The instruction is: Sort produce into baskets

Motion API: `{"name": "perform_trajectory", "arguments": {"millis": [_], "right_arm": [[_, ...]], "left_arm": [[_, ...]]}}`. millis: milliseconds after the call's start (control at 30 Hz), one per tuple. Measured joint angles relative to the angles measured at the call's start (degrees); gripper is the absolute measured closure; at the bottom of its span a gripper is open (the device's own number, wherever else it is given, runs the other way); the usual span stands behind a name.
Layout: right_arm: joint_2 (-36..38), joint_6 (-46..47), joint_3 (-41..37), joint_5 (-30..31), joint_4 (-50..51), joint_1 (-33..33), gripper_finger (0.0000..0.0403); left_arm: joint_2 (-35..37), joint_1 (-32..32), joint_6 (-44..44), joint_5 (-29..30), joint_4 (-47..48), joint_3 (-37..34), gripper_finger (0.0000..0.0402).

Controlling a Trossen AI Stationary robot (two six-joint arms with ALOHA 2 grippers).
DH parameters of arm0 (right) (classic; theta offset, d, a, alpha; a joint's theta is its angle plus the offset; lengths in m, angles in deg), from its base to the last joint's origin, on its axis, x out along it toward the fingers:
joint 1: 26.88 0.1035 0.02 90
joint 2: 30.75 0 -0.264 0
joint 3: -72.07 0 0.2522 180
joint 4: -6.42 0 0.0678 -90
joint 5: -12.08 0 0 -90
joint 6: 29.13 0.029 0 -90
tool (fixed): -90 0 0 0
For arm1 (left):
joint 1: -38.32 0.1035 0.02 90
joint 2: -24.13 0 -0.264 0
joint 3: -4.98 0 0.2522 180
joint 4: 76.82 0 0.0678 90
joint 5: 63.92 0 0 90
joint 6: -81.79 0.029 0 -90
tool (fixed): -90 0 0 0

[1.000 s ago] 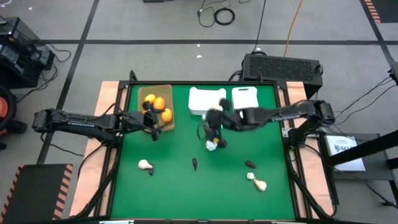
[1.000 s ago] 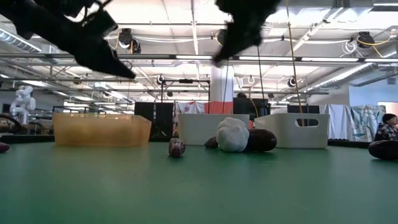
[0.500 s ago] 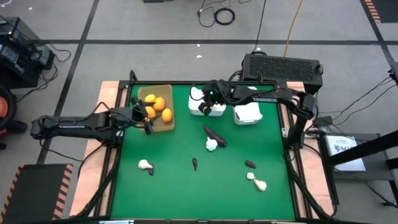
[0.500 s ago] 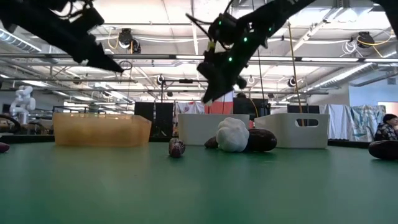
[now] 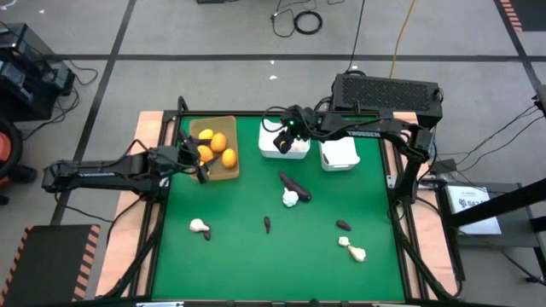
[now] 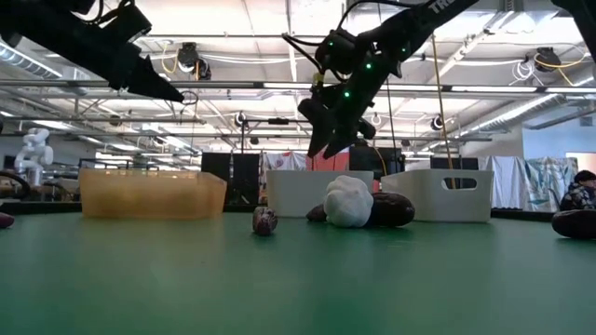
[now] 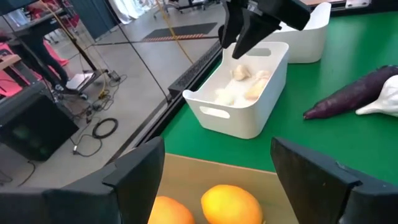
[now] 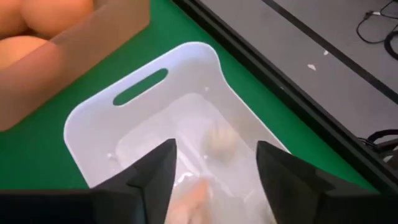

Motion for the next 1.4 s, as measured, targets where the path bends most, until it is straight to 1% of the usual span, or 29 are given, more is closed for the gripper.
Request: {"name": "perform_trajectory", "arguments": {"millis": [100,200,267,333,400,500,600,700,800,933,967,1033,1100,1167,1333,1400], "right_arm": [[0.0,-0.2,0.0,-0.1,-0.2,0.2,0.0174],[0.0,-0.3,0.8,-0.4,0.9,0.8,0.0166],[0.0,0.0,2.6,-3.8,1.4,1.5,0.0166],[0.0,1.0,4.4,-9.3,0.9,2.8,0.0165],[0.0,1.5,5.3,-13.4,-0.6,5.0,0.0165],[0.0,0.8,5.5,-15.0,-5.6,10.3,0.0165],[-1.5,-1.3,5.5,-14.7,-12.2,15.9,0.0165],[-5.7,-1.9,5.5,-13.1,-21.6,21.2,0.0165],[-11.5,-2.1,5.5,-8.7,-34.3,25.6,0.0165],[-21.7,-3.8,6.6,-2.8,-54.2,29.4,0.0165],[-24.2,-4.4,8.0,-1.9,-57.2,30.1,0.0165],[-28.9,-4.7,12.3,-0.4,-59.7,31.1,0.0165],[-33.2,-4.1,18.3,0.8,-59.0,31.7,0.0165],[-37.2,-2.3,24.7,2.2,-55.3,32.0,0.0165],[-44.9,1.3,40.0,2.4,-37.0,32.3,0.0165],[-46.7,2.5,45.0,2.2,-32.3,32.7,0.0165]], "left_arm": [[0.0,0.0,0.0,0.0,0.0,0.0,0.0100],[0.0,0.0,0.0,-0.1,0.0,0.0,0.0100],[0.0,0.0,0.0,-0.1,0.0,0.0,0.0100],[0.0,0.0,-0.2,-0.1,0.0,0.0,0.0100],[0.0,0.0,-1.3,-0.1,0.0,0.0,0.0101],[0.0,0.0,-2.7,0.6,0.1,0.0,0.0101],[0.0,0.0,-4.5,1.2,1.6,0.0,0.0101],[0.0,0.0,-6.1,1.2,3.0,0.0,0.0101],[0.0,0.0,-7.6,1.2,3.2,0.0,0.0101],[0.0,0.0,-9.1,1.5,3.2,0.0,0.0101],[0.0,0.0,-9.1,1.7,3.2,0.0,0.0101],[0.0,0.0,-9.1,1.8,3.2,0.0,0.0101],[0.0,0.0,-9.1,2.2,3.6,0.0,0.0101],[0.0,0.0,-9.1,3.0,4.2,0.0,0.0101],[0.0,0.0,-9.1,3.7,4.6,0.0,0.0101],[0.0,0.0,-9.1,3.7,4.6,0.0,0.0101]]}}
